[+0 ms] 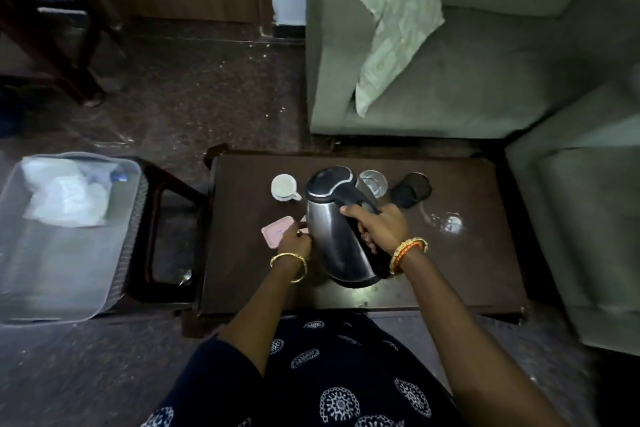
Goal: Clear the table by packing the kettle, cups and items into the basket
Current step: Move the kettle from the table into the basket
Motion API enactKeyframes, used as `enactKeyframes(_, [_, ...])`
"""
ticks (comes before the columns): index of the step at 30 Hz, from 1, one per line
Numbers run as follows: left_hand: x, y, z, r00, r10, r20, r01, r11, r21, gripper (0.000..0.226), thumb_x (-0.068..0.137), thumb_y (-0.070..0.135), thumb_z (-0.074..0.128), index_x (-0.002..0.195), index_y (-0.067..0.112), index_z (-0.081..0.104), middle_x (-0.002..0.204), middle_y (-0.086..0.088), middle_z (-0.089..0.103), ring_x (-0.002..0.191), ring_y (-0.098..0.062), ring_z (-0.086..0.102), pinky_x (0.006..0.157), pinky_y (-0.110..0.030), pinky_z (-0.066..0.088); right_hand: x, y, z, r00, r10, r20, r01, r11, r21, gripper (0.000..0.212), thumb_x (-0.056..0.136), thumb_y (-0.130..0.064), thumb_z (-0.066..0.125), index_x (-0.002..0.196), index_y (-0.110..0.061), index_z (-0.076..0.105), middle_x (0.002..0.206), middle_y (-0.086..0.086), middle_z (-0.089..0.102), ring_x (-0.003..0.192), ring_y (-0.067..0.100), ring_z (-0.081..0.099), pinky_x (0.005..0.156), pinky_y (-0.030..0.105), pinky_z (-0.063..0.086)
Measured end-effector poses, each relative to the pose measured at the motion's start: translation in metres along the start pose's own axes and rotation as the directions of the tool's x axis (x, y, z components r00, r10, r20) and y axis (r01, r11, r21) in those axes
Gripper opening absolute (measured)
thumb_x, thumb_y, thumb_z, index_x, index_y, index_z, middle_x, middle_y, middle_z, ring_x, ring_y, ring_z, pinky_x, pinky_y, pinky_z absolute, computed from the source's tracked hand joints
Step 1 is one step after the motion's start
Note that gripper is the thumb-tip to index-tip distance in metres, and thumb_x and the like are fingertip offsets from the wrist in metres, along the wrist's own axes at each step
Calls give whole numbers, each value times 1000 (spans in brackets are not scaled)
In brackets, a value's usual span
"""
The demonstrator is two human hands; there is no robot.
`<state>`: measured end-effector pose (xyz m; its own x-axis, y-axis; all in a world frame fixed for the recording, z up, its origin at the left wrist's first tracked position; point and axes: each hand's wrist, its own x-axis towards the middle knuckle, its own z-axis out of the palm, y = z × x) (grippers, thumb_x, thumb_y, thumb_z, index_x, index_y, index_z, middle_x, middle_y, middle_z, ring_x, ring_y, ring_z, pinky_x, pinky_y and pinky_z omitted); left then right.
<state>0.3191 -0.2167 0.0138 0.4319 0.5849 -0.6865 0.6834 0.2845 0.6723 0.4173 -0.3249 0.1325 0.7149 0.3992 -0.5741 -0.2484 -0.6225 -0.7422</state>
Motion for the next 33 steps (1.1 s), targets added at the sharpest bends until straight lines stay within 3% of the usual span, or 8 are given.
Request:
enactKeyframes(2, [-3, 8, 34, 992, -13, 128, 6, 998, 58, 42, 83, 1, 40, 118, 15, 58, 108, -21, 68, 86, -33, 64, 76, -38, 54, 8, 9, -30, 998, 14, -61, -18, 998, -58, 44, 64, -45, 75, 38, -17, 54, 31, -5, 49, 26, 10, 42, 33, 17, 35])
enactKeyframes(6, [-4, 20, 87, 964, -20, 264, -12, 993, 118, 41, 85, 4, 44, 123, 15, 56, 121, -17, 64, 111, -37, 60, 96, -46, 51, 27, 22, -75, 991, 2, -137, -29, 980, -199, 47, 57, -58, 71, 39, -17, 60, 36, -1, 57, 32, 12, 51, 46, 26, 42])
enactKeyframes(12, [-6, 37, 124, 948, -67, 312, 40, 995, 92, 35, 87, 16, 51, 121, 20, 57, 121, -15, 65, 112, -32, 61, 93, -39, 50, 60, 27, -111, 976, 5, -219, -72, 952, -298, 48, 50, -69, 68, 46, -21, 61, 52, 1, 66, 54, 22, 62, 61, 34, 55])
enactKeyframes(16, [-10, 47, 131, 935, -83, 344, 73, 996, 43, 49, 82, 16, 62, 129, 19, 51, 104, -4, 64, 83, -18, 64, 59, -22, 49, 82, 22, -124, 964, 50, -261, -113, 965, -236, 50, 47, -66, 67, 49, -17, 61, 48, 1, 63, 39, 15, 55, 42, 27, 45])
enactKeyframes(18, [-10, 51, 134, 924, -104, 368, 99, 995, 33, 57, 82, 18, 65, 135, 19, 45, 101, 1, 57, 79, -15, 58, 51, -21, 43, 93, 19, -124, 963, 64, -261, -127, 964, -234, 50, 49, -65, 68, 51, -15, 62, 43, -1, 60, 28, 10, 50, 33, 19, 38])
enactKeyframes(21, [-8, 55, 139, 905, -123, 408, 125, 992, 23, 59, 85, 14, 62, 139, 18, 40, 95, 3, 57, 70, -13, 53, 56, -23, 42, 108, 13, -120, 963, 74, -259, -146, 952, -269, 55, 48, -67, 66, 53, -12, 62, 47, 3, 61, 28, 13, 50, 33, 19, 37])
enactKeyframes(26, [-7, 59, 139, 896, -136, 422, 140, 990, 21, 50, 87, 10, 58, 135, 18, 46, 102, -4, 54, 90, -21, 50, 77, -32, 44, 127, 2, -114, 969, 94, -229, -173, 920, -351, 60, 45, -70, 61, 51, -10, 62, 42, 3, 62, 37, 19, 55, 42, 24, 42])
enactKeyframes(33, [-6, 64, 138, 875, -141, 463, 165, 986, -12, 53, 87, 10, 58, 138, 18, 42, 109, -4, 54, 97, -20, 53, 83, -34, 45, 140, -5, -116, 971, 134, -200, -203, 903, -380, 60, 44, -68, 62, 60, -10, 63, 50, 5, 63, 42, 20, 52, 45, 27, 42])
